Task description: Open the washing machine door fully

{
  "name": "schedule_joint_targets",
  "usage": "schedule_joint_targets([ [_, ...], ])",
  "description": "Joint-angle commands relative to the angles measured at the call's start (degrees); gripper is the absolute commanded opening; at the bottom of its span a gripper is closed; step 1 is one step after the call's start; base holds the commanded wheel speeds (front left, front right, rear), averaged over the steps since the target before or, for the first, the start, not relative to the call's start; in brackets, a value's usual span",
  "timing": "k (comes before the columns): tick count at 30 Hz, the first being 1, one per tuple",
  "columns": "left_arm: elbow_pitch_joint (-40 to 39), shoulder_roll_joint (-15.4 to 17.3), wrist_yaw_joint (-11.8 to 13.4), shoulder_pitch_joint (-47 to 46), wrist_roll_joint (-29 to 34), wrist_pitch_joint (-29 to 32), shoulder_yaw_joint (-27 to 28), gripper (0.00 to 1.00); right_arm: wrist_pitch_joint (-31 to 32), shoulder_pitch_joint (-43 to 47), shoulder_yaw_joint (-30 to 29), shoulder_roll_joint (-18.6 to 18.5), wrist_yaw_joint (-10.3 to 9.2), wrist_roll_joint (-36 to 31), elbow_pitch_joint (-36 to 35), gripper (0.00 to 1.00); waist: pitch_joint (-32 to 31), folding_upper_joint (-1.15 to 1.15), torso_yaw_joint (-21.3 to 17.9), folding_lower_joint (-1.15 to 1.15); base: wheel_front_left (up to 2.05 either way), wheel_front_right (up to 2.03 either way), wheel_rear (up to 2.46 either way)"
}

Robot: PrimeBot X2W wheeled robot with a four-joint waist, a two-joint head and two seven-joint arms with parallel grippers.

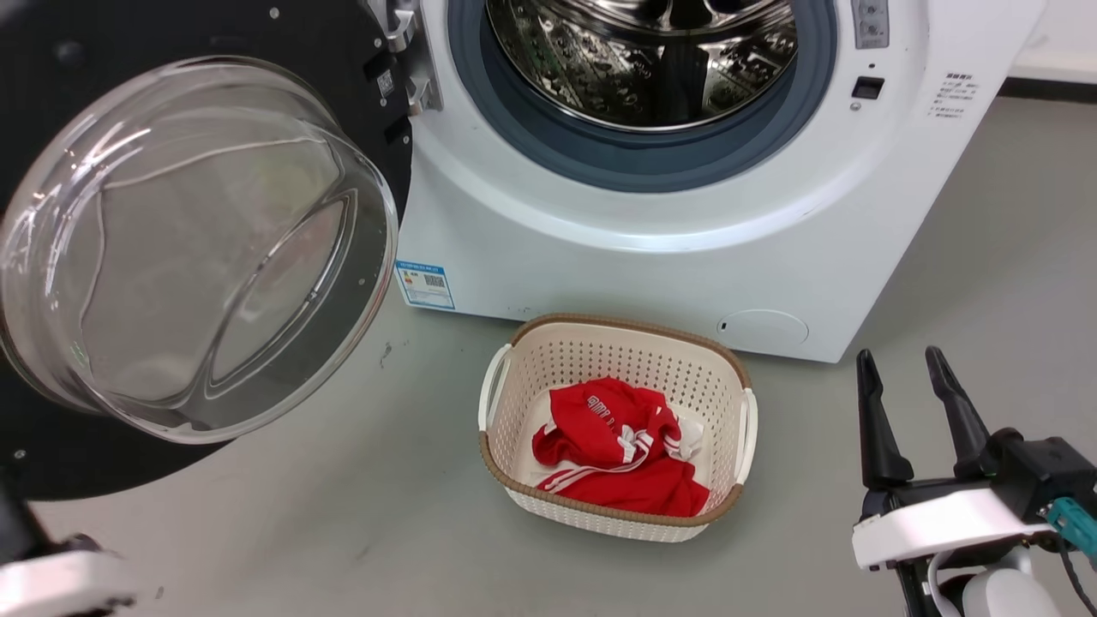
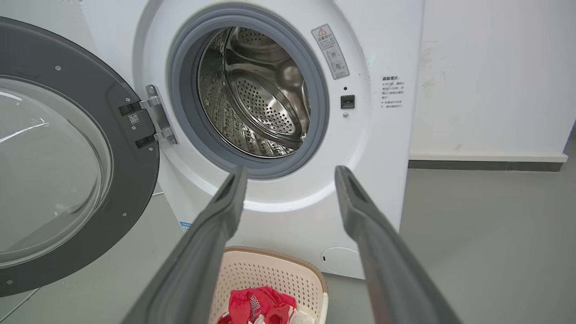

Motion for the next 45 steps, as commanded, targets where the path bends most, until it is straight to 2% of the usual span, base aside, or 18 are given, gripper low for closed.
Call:
schedule_joint_targets([
  [1, -1.0, -1.4, -0.5, 1.4, 0.7, -0.1, -0.6, 0.22, -0.2, 0.9, 0.0, 0.0, -0.02, -0.2, 0.1, 1.00, -0.7, 0.00, -0.1, 0.00, 0.00, 0.00, 0.00],
  [2, -1.6, -2.6, -0.8, 2.1, 1.2, -0.1, -1.1, 0.35, -0.2, 1.0, 0.1, 0.0, -0.02, -0.3, 0.0, 1.00, -0.9, 0.00, -0.1, 0.00, 0.00, 0.00, 0.00],
  [3, -1.8, -3.5, -1.2, 2.8, 1.4, -0.1, -1.8, 0.53, -0.2, 1.2, 0.2, 0.0, -0.02, -0.4, 0.0, 1.00, -1.3, 0.00, -0.2, 0.00, 0.00, 0.00, 0.00],
  [4, -2.3, -4.2, -1.6, 3.1, 1.7, -0.1, -2.4, 0.85, -0.2, 1.3, 0.2, 0.0, -0.02, -0.5, 0.0, 1.00, -1.4, 0.00, -0.3, 0.00, 0.00, 0.00, 0.00],
  [5, -2.3, -4.8, -1.9, 3.5, 1.9, -0.1, -3.2, 1.00, -0.2, 1.4, 0.3, 0.0, -0.02, -0.8, 0.0, 1.00, -1.6, 0.00, -0.5, 0.00, 0.00, 0.00, 0.00],
  [9, -3.0, -6.2, -2.4, 4.7, 3.7, -0.1, -6.6, 1.00, -0.2, 1.5, 0.8, 0.0, -0.02, -1.6, 0.2, 1.00, -2.7, 0.00, -1.5, 0.00, 0.00, 0.00, 0.00],
  [13, -2.4, -6.8, -1.9, 4.8, 5.2, -0.1, -10.3, 1.00, -0.2, 1.5, 0.8, 0.0, -0.02, -1.8, 0.5, 1.00, -3.6, 0.00, -2.7, 0.00, 0.00, 0.00, 0.00],
  [26, 1.5, -7.0, -1.4, -0.7, 8.3, -0.1, -24.0, 1.00, 0.5, 1.5, 0.8, 0.0, -0.02, -3.8, -0.7, 1.00, -4.2, 0.00, -8.7, 0.00, 0.00, 0.00, 0.00],
  [35, 2.4, -7.0, -1.1, -3.1, 8.3, -0.1, -25.4, 1.00, 0.7, 1.7, 1.0, 0.0, -0.02, -4.2, -0.9, 1.00, -4.0, 0.00, -11.2, 0.00, 0.00, 0.00, 0.00],
  [45, 3.2, -7.0, -1.9, -2.0, 9.6, -0.1, -24.8, 1.00, 0.7, 1.9, 0.8, 0.0, -0.02, -3.4, -0.6, 1.00, -4.6, 0.00, -11.1, 0.00, 0.00, 0.00, 0.00],
])
